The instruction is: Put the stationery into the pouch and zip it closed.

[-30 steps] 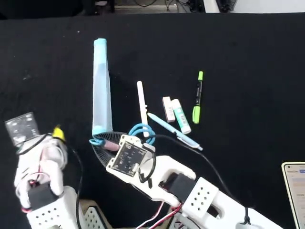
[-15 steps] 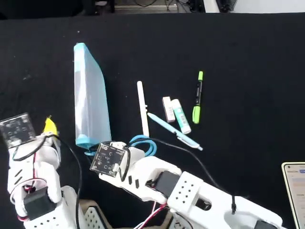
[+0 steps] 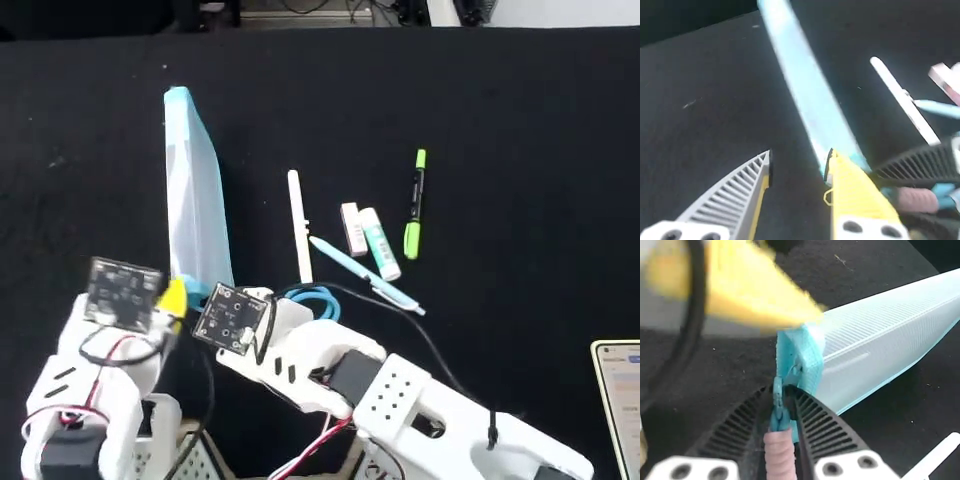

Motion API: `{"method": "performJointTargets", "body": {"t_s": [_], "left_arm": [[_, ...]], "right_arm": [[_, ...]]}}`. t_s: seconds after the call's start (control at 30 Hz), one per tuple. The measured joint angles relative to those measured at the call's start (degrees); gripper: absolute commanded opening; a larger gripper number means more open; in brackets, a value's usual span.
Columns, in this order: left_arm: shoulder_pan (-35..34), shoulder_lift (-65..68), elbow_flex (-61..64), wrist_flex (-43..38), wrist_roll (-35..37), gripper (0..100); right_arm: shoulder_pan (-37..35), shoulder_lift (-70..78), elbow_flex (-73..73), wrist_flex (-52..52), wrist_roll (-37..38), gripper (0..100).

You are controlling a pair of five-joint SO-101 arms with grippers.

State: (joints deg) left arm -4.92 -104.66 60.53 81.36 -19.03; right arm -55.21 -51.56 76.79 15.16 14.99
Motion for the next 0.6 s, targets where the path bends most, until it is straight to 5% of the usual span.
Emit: {"method": "performJointTargets", "body": {"t_s": [0.6], "left_arm": [[4.3,-0.3,1.0,2.3,-14.6,20]], "right_arm": [[0.0,0.0,0.0,0.1,0.1,1.1]]}}
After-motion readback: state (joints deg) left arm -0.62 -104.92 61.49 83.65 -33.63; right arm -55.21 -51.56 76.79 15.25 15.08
